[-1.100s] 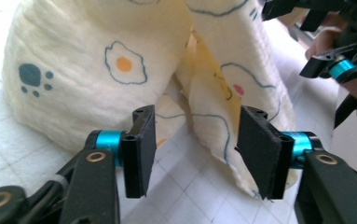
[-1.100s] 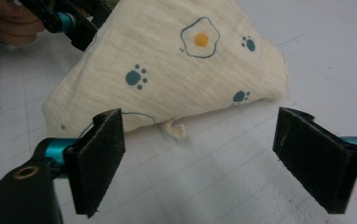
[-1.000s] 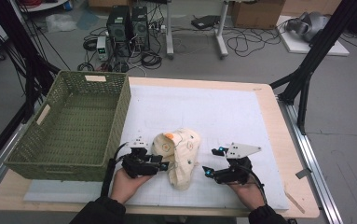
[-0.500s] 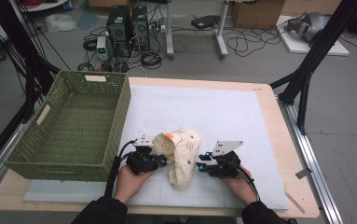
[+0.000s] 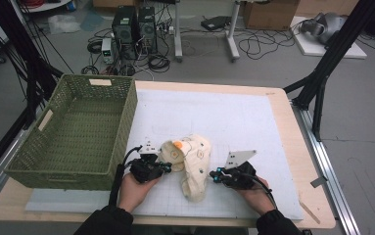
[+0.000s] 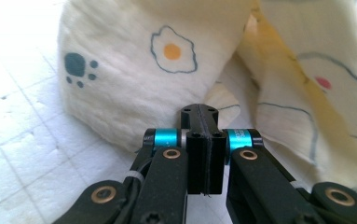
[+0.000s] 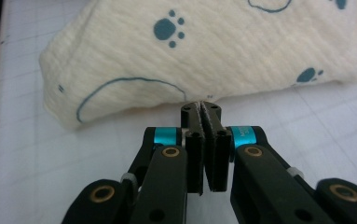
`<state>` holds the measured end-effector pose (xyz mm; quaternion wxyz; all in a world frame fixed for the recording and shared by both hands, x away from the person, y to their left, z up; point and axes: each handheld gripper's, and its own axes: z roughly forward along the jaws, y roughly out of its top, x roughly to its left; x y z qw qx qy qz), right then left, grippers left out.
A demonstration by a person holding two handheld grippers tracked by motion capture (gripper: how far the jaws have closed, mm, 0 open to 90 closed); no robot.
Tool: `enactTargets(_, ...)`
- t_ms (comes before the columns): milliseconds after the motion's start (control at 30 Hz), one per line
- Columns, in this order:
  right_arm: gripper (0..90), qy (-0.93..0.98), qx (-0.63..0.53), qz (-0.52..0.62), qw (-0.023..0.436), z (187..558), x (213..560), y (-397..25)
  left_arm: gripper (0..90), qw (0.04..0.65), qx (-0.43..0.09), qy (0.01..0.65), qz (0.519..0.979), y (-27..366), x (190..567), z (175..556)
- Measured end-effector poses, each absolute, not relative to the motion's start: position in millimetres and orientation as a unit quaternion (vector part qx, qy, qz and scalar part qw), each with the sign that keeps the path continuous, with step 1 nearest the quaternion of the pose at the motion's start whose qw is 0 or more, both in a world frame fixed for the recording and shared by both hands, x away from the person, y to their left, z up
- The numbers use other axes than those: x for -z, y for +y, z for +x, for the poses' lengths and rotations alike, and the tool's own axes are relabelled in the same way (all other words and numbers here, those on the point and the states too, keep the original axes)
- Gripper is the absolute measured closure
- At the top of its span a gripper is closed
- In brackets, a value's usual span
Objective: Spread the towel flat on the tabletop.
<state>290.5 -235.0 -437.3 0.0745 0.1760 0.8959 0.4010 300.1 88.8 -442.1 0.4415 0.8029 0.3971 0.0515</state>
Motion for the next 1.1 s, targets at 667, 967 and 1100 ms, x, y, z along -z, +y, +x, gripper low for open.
enactTargets(667,70.3,0.869,-0.439,0.204,0.105,253.6,417.9,-293.3,66.3,0.451,-0.03,0.368,0.812,82.7,441.8,296.8)
enactTargets(967,62.6,0.883,-0.426,0.177,0.083,266.3,428.2,-262.7,80.1,0.422,-0.072,0.358,0.83,76.4,446.7,298.9)
enactTargets(1100,64.2,0.893,-0.406,0.183,0.071,272.4,437.9,-259.4,89.7,0.416,-0.068,0.364,0.831,77.9,445.8,298.1)
